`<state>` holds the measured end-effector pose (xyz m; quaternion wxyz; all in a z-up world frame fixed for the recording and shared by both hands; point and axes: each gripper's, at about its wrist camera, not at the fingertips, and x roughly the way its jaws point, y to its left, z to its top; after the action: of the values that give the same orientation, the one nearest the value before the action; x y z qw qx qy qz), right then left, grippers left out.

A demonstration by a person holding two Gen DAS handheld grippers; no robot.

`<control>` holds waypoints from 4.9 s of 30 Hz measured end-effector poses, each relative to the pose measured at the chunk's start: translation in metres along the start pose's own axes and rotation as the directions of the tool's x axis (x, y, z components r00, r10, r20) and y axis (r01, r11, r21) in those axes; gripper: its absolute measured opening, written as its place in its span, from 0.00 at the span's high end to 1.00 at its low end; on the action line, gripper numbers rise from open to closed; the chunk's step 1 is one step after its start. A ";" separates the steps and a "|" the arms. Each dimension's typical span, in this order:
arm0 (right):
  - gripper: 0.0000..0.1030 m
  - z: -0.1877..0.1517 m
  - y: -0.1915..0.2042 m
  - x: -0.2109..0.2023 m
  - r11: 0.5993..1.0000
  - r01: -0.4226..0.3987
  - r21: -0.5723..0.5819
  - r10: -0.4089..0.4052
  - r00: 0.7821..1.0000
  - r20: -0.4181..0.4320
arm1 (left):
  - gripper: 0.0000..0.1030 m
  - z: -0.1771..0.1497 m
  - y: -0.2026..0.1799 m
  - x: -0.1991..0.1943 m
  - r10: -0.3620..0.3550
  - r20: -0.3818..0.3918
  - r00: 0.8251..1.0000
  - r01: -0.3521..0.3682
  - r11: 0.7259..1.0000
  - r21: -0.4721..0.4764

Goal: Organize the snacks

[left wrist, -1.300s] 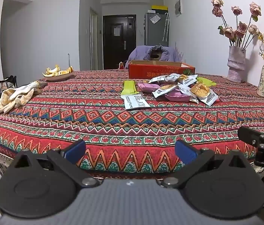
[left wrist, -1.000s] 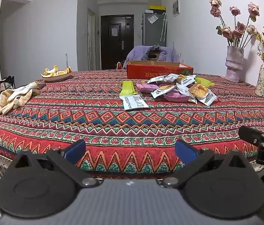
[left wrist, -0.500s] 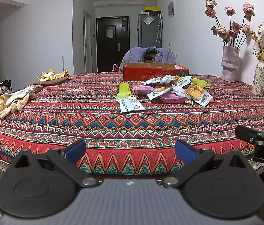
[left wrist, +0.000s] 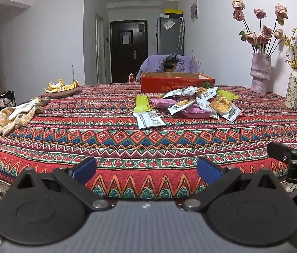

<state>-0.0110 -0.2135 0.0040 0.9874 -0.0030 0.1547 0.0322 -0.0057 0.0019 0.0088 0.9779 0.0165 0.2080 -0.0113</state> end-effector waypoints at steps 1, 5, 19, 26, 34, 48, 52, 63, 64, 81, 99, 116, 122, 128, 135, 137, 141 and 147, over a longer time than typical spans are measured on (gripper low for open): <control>0.00 0.000 0.000 0.000 1.000 0.001 0.001 -0.001 1.000 0.001 | 0.00 0.000 0.000 0.000 0.000 0.001 1.000 0.000 1.000 0.001; 0.00 0.000 -0.001 -0.001 1.000 0.005 0.004 -0.005 1.000 0.006 | 0.00 0.001 0.000 -0.001 0.000 0.005 1.000 0.000 1.000 0.003; 0.00 0.000 -0.003 -0.003 1.000 0.011 0.009 -0.011 1.000 0.008 | 0.00 0.002 0.002 -0.001 0.013 0.014 1.000 -0.013 1.000 0.011; 0.00 0.000 -0.003 -0.003 1.000 0.011 0.010 -0.011 1.000 0.009 | 0.00 0.002 0.002 -0.001 0.012 0.014 1.000 -0.012 1.000 0.010; 0.00 0.000 -0.004 -0.004 1.000 0.012 0.015 -0.012 1.000 0.009 | 0.00 0.001 0.003 -0.001 0.008 0.009 1.000 -0.008 1.000 0.006; 0.00 0.000 -0.004 -0.004 1.000 0.013 0.020 -0.013 1.000 0.007 | 0.00 0.000 0.001 -0.001 0.014 0.014 1.000 -0.014 1.000 0.015; 0.00 0.000 -0.004 -0.005 1.000 0.013 0.020 -0.013 1.000 0.006 | 0.00 0.001 0.001 -0.001 0.013 0.012 1.000 -0.013 1.000 0.015; 0.00 0.003 -0.007 0.000 0.999 0.010 0.032 -0.010 1.000 0.006 | 0.00 0.004 -0.001 0.006 0.023 -0.004 1.000 -0.023 1.000 0.012; 0.00 0.004 -0.008 0.002 0.999 0.006 0.037 -0.006 1.000 0.008 | 0.00 0.005 -0.002 0.007 0.023 -0.004 1.000 -0.023 1.000 0.012; 0.00 0.024 -0.035 0.071 0.998 0.024 0.053 -0.020 0.998 -0.058 | 0.00 0.044 -0.005 0.078 0.035 -0.094 0.995 -0.034 0.999 0.009; 0.00 0.065 -0.048 0.176 0.998 0.002 -0.055 -0.010 0.989 -0.150 | 0.00 0.082 -0.008 0.190 0.064 -0.204 0.977 -0.063 0.998 0.012; 0.36 0.079 -0.046 0.264 0.920 -0.173 -0.352 0.077 0.960 -0.271 | 0.22 0.099 -0.005 0.263 0.112 -0.303 0.946 -0.126 0.992 -0.026; 0.48 0.076 -0.039 0.266 0.912 -0.190 -0.363 0.081 0.952 -0.294 | 0.51 0.102 -0.010 0.258 0.076 -0.303 0.950 -0.087 0.996 -0.024; 0.50 0.077 -0.048 0.248 0.944 -0.191 -0.269 0.114 0.954 -0.278 | 0.53 0.098 -0.017 0.240 0.089 -0.277 0.957 -0.085 0.996 0.026; 0.50 0.080 -0.052 0.214 0.964 -0.216 -0.158 0.171 0.951 -0.257 | 0.53 0.104 -0.015 0.201 0.076 -0.213 0.974 -0.071 0.997 0.033; 0.50 0.084 -0.056 0.204 0.967 -0.237 -0.097 0.206 0.945 -0.252 | 0.53 0.106 -0.014 0.191 0.070 -0.197 0.978 -0.067 0.997 0.027; 0.50 0.095 -0.061 0.188 0.968 -0.251 -0.018 0.242 0.946 -0.214 | 0.53 0.114 -0.012 0.174 0.085 -0.159 0.984 -0.081 0.996 0.028; 0.50 0.117 -0.067 0.177 0.964 -0.265 0.019 0.265 0.953 -0.149 | 0.53 0.140 -0.005 0.159 0.068 -0.100 0.993 -0.068 0.998 0.006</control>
<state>0.1970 -0.2678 0.0615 0.9597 0.0146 0.2278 0.1642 0.1958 -0.0104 0.0718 0.9661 0.0253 0.2561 0.0227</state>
